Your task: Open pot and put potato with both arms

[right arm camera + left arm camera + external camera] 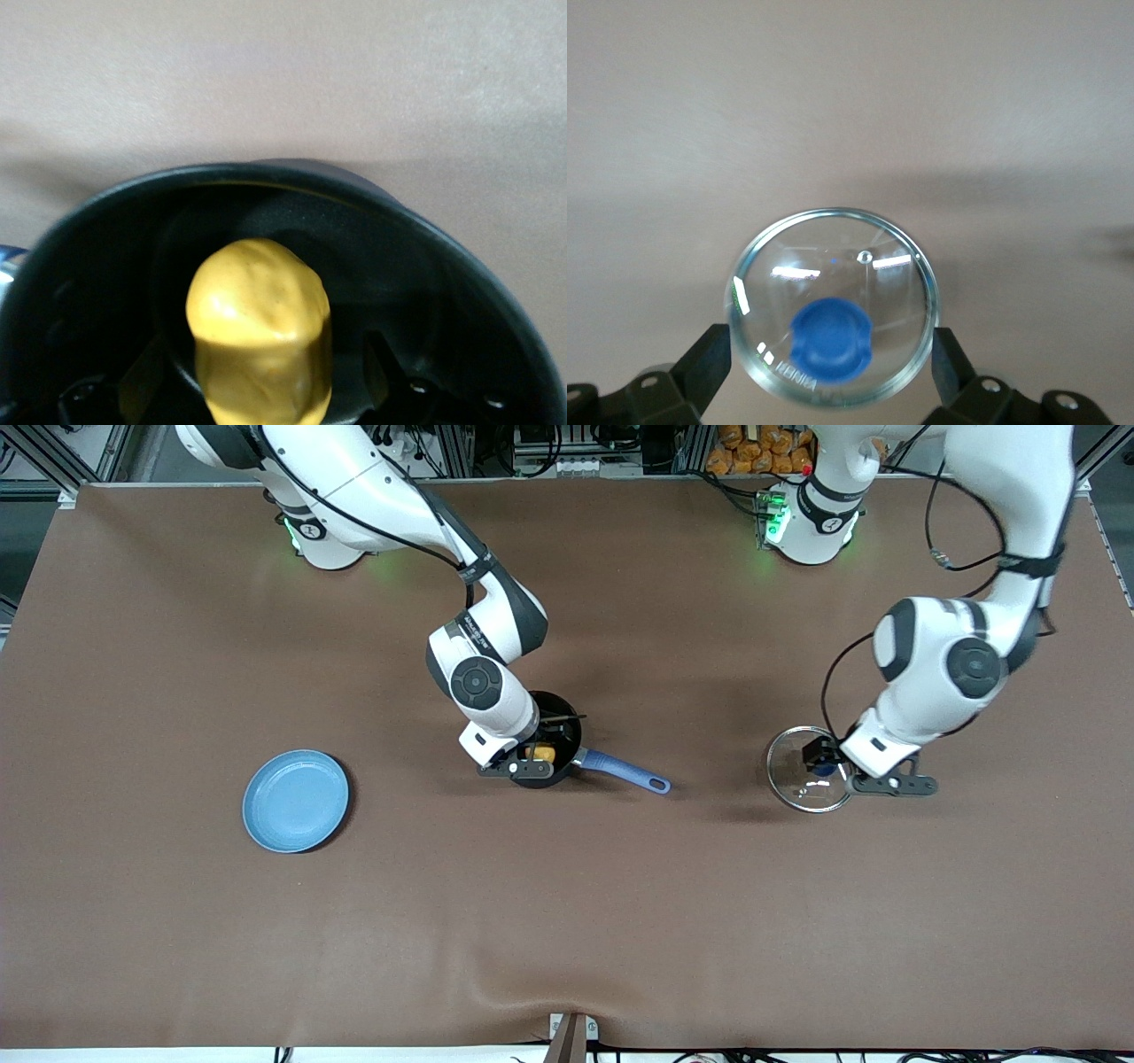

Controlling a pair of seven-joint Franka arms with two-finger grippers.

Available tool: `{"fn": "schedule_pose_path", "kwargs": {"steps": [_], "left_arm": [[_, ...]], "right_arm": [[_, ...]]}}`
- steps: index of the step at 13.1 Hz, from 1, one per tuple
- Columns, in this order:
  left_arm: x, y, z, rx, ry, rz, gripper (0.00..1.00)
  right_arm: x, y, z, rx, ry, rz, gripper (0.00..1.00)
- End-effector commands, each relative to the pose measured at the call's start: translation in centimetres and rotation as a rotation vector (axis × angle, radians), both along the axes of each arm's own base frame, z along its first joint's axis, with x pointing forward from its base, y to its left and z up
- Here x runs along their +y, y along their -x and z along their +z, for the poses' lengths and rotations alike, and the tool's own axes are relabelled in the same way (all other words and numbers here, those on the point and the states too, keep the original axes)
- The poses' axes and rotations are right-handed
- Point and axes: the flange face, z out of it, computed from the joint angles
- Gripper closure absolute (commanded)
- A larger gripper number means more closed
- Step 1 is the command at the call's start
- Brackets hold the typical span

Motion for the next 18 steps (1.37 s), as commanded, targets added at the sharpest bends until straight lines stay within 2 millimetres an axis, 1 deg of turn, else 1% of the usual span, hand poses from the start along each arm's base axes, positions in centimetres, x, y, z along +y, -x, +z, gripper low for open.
{"fn": "schedule_pose_path", "kwargs": {"steps": [1, 2, 3, 5, 6, 7, 8, 9, 10, 11, 12, 13, 15, 17, 18], "left_arm": [[1.5, -1.7, 8.8, 0.027, 0.018, 0.029, 0.00], [1.9, -2.1, 12.0, 0.042, 0.019, 0.033, 0.00], [2.8, -2.3, 15.1, 0.057, 0.020, 0.042, 0.00], [3.4, -1.9, 22.0, 0.051, 0.011, 0.076, 0.00], [3.7, -1.7, 24.3, 0.028, 0.010, 0.079, 0.00], [4.5, -1.4, 26.6, 0.007, 0.004, 0.089, 0.00], [5.0, -1.1, 28.8, -0.018, -0.024, 0.086, 0.00], [4.5, -0.7, 29.8, -0.023, -0.081, 0.068, 0.00], [4.6, -0.1, 30.6, -0.019, -0.097, 0.074, 0.00], [4.3, 0.4, 31.0, -0.015, -0.087, 0.074, 0.00], [4.1, 1.0, 32.2, -0.030, -0.067, 0.074, 0.00], [4.3, 2.0, 33.7, -0.055, -0.056, 0.081, 0.00], [4.1, 2.5, 34.0, -0.041, -0.056, 0.083, 0.00], [3.9, 2.8, 34.1, -0.026, -0.056, 0.090, 0.00], [3.4, 3.4, 34.7, -0.028, -0.054, 0.095, 0.00]], "right_arm": [[-0.4, -0.4, 3.4, -0.008, 0.005, -0.011, 0.00], [-0.5, -0.4, 4.3, -0.006, 0.004, -0.009, 0.00], [-0.8, -0.6, 5.5, -0.004, 0.002, -0.011, 0.00], [-1.0, -0.5, 7.8, 0.001, 0.000, -0.006, 0.00], [-1.3, -0.4, 9.1, 0.009, 0.003, -0.004, 0.00], [-2.3, -0.9, 11.2, 0.008, 0.004, -0.013, 0.00], [-4.1, -1.7, 13.6, -0.001, 0.014, -0.026, 0.00], [-6.5, -2.6, 16.3, -0.014, 0.040, -0.050, 0.00], [-9.3, -4.0, 18.4, -0.036, 0.076, -0.078, 0.00], [-12.4, -5.5, 20.3, -0.046, 0.105, -0.108, 0.00], [-15.0, -6.5, 22.2, -0.048, 0.139, -0.100, 0.00], [-16.8, -7.2, 23.7, -0.050, 0.172, -0.048, 0.00], [-21.7, -8.3, 26.6, -0.061, 0.199, -0.015, 0.00], [-26.4, -8.9, 28.5, -0.073, 0.198, 0.063, 0.00], [-28.9, -9.2, 29.7, -0.087, 0.195, 0.081, 0.00]]}}
